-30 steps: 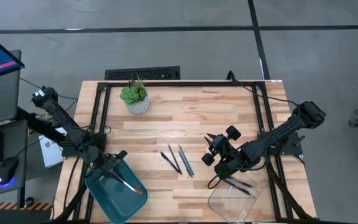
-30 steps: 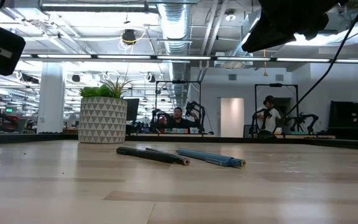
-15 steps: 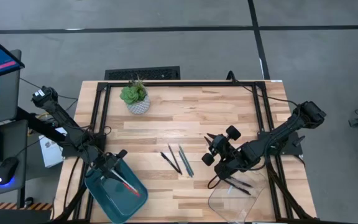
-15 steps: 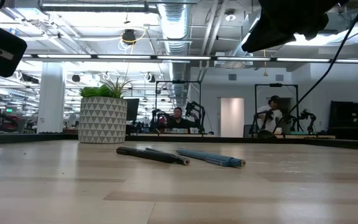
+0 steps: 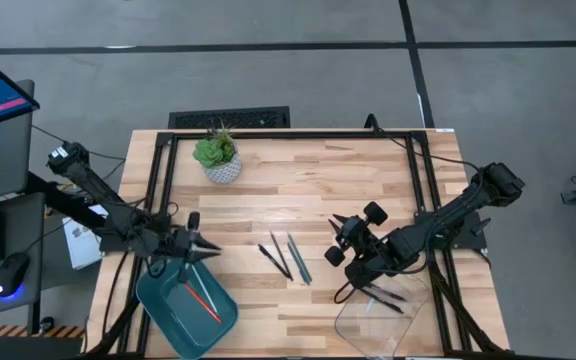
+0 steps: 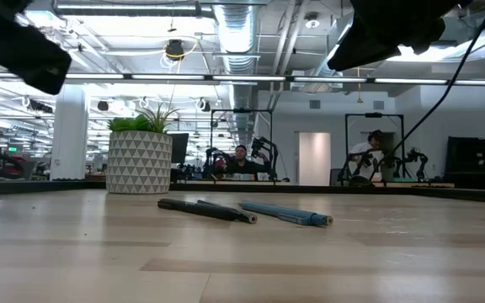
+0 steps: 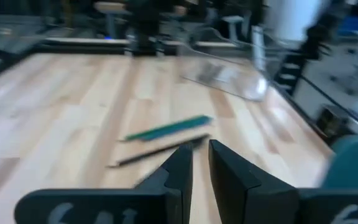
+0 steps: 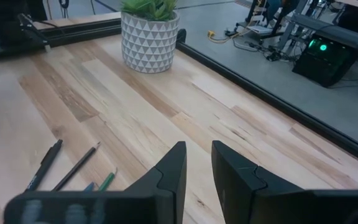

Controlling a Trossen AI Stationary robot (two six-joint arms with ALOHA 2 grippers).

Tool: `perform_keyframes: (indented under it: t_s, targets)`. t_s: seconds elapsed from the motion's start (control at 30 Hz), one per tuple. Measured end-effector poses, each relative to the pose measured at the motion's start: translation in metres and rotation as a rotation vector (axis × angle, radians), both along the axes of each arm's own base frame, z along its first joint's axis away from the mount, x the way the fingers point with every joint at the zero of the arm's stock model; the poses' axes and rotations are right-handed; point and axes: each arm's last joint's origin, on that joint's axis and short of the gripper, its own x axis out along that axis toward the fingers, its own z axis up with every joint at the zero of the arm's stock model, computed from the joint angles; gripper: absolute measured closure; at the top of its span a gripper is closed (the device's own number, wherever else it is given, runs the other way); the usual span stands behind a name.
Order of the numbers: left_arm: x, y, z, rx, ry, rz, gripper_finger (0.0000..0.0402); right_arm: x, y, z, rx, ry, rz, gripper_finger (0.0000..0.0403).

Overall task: Sort pens & pencils
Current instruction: Put the black pen into the transparent bin

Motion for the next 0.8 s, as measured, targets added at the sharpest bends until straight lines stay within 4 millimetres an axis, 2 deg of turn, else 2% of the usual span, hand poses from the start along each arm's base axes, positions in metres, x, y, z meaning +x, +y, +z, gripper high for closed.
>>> perform_keyframes:
  t_s: [0.27,0.4,0.57,0.8]
  targets:
    - [0.018,0.031,0.004,0.05,-0.005,0.231,0.0358,0.006,-0.01,0.001,0.007,-0.015,-0.04,0.0305]
    - [0.025,0.053,0.004,-0.026,0.002,0.345,0.0358,0.009,-0.015,0.001,0.012,-0.024,-0.062,0.0305]
    - [0.032,0.072,-0.001,-0.104,0.056,0.273,0.0358,0.011,-0.02,0.001,0.014,-0.024,-0.08,0.0305]
    - [0.047,0.094,-0.018,-0.135,0.165,0.241,0.0358,0.011,-0.021,0.001,0.02,-0.032,-0.088,0.0305]
